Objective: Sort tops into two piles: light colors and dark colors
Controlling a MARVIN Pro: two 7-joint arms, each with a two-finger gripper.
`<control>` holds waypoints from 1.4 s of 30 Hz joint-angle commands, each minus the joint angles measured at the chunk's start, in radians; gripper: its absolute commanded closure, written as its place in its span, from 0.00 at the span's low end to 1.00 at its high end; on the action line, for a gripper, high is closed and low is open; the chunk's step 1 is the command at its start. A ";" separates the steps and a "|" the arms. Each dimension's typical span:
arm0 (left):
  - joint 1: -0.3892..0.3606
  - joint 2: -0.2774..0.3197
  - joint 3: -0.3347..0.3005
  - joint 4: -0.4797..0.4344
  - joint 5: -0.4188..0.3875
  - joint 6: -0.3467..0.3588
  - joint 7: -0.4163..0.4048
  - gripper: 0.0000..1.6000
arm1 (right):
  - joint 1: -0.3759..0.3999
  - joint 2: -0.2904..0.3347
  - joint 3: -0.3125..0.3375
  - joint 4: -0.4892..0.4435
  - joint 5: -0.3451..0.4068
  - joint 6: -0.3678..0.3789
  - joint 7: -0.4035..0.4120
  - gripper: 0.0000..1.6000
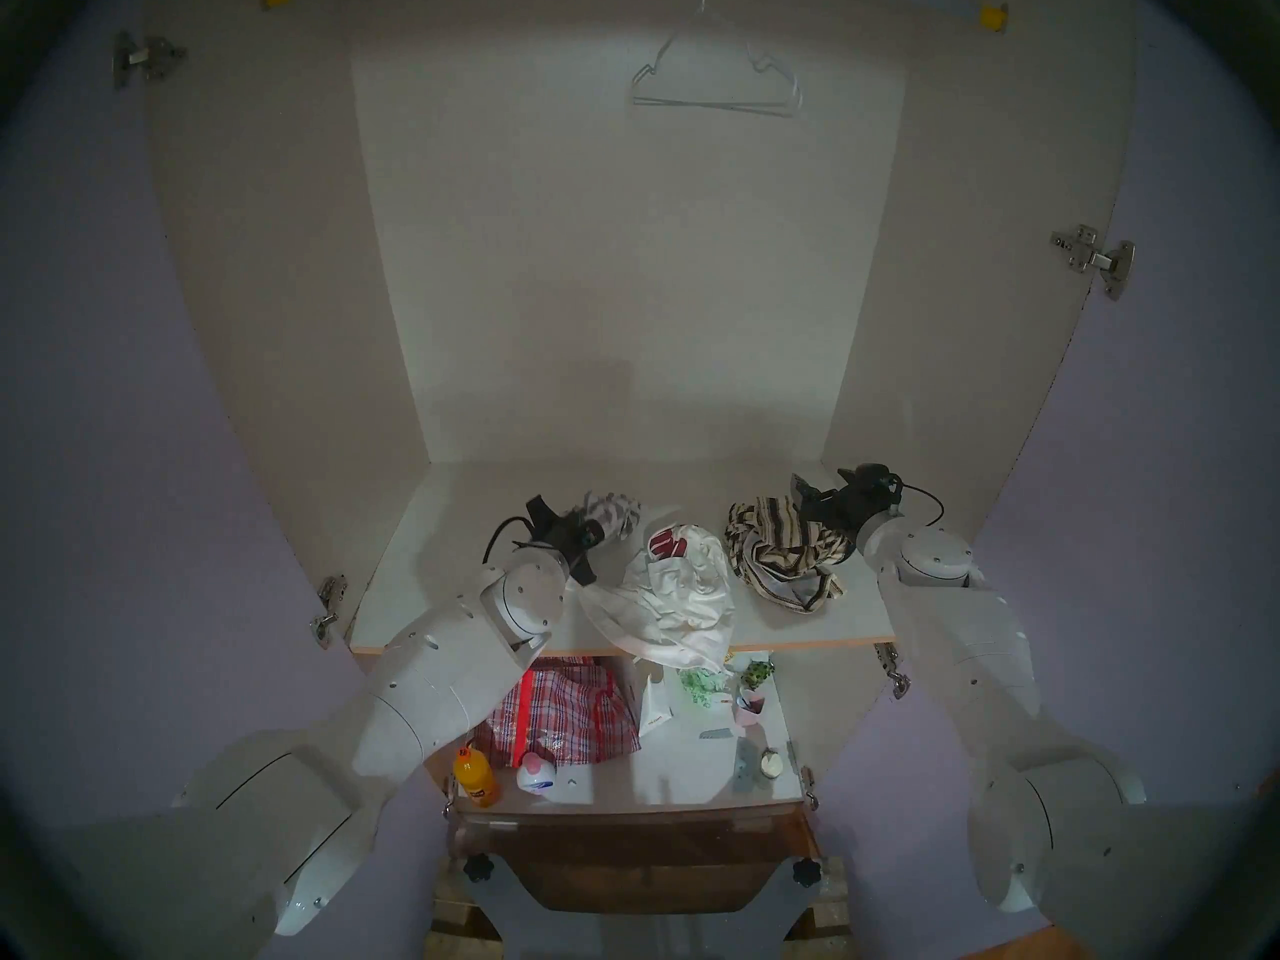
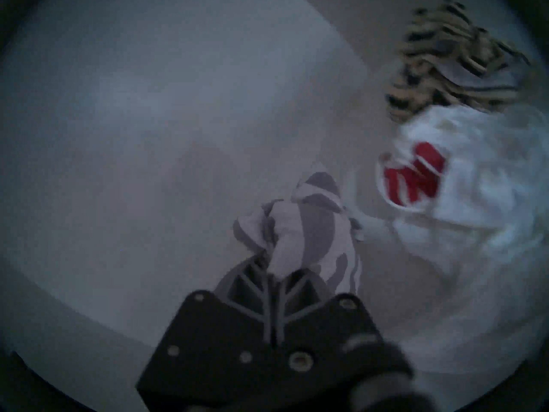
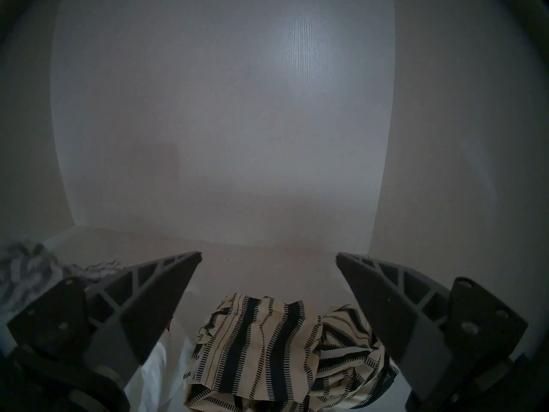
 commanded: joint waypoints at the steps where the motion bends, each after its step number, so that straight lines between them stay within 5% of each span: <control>1: -0.005 -0.007 -0.026 -0.109 -0.022 -0.064 0.017 1.00 | 0.027 -0.001 0.002 -0.023 0.003 -0.005 0.002 0.00; 24: -0.060 -0.068 -0.074 -0.219 -0.116 -0.126 -0.005 1.00 | 0.026 -0.002 0.000 -0.022 0.005 -0.013 0.012 0.00; 36: -0.032 -0.066 -0.106 -0.258 -0.182 -0.113 -0.027 1.00 | -0.050 -0.014 -0.141 -0.098 -0.060 -0.180 0.001 0.00; 42: -0.019 -0.073 -0.107 -0.292 -0.202 -0.110 -0.037 1.00 | -0.031 -0.050 -0.164 -0.078 -0.040 -0.187 0.030 0.00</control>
